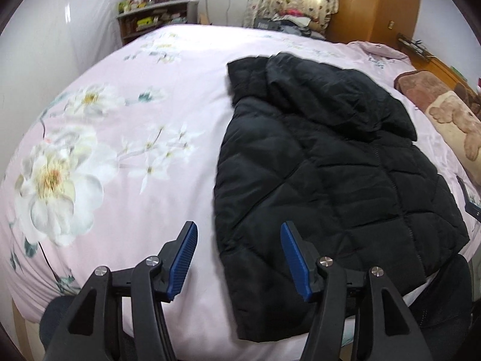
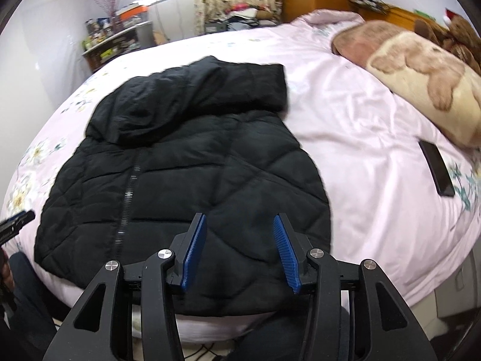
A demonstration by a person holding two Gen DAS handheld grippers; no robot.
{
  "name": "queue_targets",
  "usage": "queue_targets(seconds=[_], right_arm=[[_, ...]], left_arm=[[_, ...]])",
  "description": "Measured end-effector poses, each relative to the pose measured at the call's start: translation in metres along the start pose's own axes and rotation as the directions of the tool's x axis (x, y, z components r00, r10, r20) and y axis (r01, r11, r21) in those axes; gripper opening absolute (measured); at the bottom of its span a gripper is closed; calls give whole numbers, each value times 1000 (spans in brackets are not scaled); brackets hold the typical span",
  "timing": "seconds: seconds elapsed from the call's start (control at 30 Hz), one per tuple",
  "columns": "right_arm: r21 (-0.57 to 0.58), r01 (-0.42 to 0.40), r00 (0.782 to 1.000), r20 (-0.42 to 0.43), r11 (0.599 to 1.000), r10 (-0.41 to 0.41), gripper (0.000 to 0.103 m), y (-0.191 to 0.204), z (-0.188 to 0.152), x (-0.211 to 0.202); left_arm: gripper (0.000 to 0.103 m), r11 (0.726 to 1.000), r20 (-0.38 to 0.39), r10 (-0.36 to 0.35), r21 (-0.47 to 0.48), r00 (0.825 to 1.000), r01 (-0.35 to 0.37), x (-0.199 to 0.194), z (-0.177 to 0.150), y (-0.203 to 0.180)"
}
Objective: Fold large clothes
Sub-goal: 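Grasp the jacket hem with the left gripper while the right gripper grasps it too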
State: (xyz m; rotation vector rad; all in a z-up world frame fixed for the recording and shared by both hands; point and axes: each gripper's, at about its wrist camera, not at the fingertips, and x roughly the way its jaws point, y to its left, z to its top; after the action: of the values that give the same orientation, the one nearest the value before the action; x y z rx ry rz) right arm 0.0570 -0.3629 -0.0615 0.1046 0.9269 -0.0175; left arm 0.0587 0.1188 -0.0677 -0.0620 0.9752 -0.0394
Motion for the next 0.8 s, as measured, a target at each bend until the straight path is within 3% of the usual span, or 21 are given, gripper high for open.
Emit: queue_targets(seconds=[0.13, 0.27, 0.53, 0.67, 0.77, 0.8], right_arm=[[57, 23, 999, -27, 998, -21, 59, -27, -2, 10], [127, 26, 998, -67, 992, -18, 60, -54, -5, 23], [247, -43, 978, -187, 968, 91, 60, -85, -17, 58], [310, -127, 948, -240, 942, 207, 60, -87, -21, 74], [298, -142, 934, -275, 944, 227, 60, -83, -21, 80], [293, -143, 933, -279, 945, 228, 51, -81, -21, 79]], left_arm=[[60, 999, -57, -24, -30, 998, 22, 17, -10, 7], [63, 997, -106, -61, -47, 992, 56, 31, -20, 7], [65, 995, -149, -96, -22, 984, 94, 49, -31, -8], [65, 996, -166, -89, -18, 982, 87, 56, -32, -10], [51, 996, -172, -91, 1, 981, 93, 54, -29, -14], [42, 996, -170, -90, 13, 981, 94, 52, -27, -17]])
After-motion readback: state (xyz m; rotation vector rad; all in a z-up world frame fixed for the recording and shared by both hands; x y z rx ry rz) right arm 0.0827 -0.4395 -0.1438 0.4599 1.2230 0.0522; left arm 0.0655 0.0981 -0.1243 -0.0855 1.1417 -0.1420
